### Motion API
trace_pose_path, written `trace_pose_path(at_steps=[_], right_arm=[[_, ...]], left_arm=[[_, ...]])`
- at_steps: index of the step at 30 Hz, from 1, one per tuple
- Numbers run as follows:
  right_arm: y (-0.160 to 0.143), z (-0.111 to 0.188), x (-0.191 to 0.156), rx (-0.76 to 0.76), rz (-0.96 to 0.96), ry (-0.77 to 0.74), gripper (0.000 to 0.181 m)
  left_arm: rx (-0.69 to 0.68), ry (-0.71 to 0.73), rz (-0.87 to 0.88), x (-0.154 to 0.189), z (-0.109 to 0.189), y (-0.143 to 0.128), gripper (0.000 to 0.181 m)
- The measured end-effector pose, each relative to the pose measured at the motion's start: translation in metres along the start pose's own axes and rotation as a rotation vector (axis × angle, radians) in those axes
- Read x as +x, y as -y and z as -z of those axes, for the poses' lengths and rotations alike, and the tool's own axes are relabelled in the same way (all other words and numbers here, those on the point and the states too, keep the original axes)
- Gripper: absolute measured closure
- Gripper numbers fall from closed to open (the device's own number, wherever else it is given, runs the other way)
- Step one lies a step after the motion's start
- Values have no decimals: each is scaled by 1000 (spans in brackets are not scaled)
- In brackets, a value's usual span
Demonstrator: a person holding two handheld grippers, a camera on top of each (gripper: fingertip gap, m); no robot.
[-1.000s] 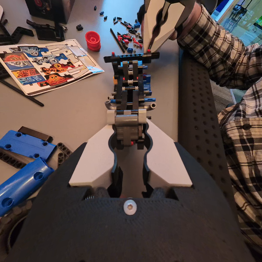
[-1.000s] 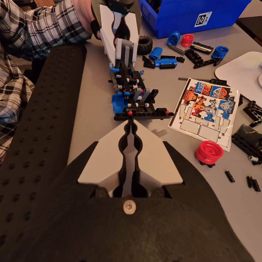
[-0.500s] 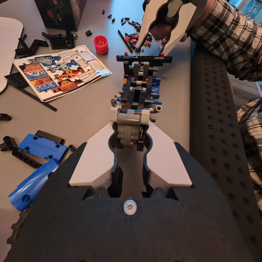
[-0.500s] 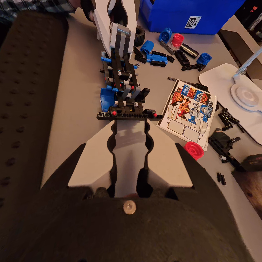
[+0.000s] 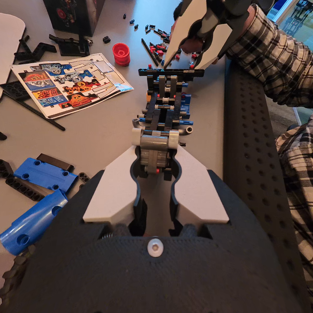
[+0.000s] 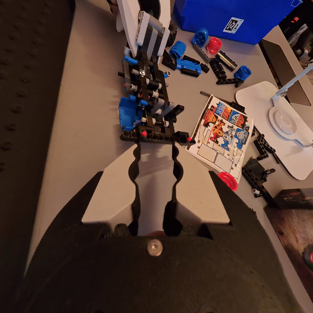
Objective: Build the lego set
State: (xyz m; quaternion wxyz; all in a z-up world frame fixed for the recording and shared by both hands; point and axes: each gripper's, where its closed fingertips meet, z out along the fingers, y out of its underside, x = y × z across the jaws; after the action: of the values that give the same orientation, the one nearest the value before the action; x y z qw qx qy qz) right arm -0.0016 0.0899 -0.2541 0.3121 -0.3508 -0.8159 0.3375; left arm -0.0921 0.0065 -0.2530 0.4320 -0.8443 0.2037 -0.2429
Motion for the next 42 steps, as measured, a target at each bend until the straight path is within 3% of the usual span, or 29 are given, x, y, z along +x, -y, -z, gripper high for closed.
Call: trace_pose_path(at_steps=[9,18,23,35,42], right_arm=[[2,0,4,-7,79,-52,151],[-1,-2,2,-40,131,-68,149],[-1,-1,3,-27,114,-61,149],[9,19,-22,53,-60,153,155],[5,19,-15,63,-166,169,163]], left_arm=[[14,-10,33,-2,0,1,150],[-16,55,-109,-4,1,-1,137],[-16,96,-192,-4,2,1,142],[-20,-145,18,30,-2,0,144],[-9,-86,134,11,-5,0,143]])
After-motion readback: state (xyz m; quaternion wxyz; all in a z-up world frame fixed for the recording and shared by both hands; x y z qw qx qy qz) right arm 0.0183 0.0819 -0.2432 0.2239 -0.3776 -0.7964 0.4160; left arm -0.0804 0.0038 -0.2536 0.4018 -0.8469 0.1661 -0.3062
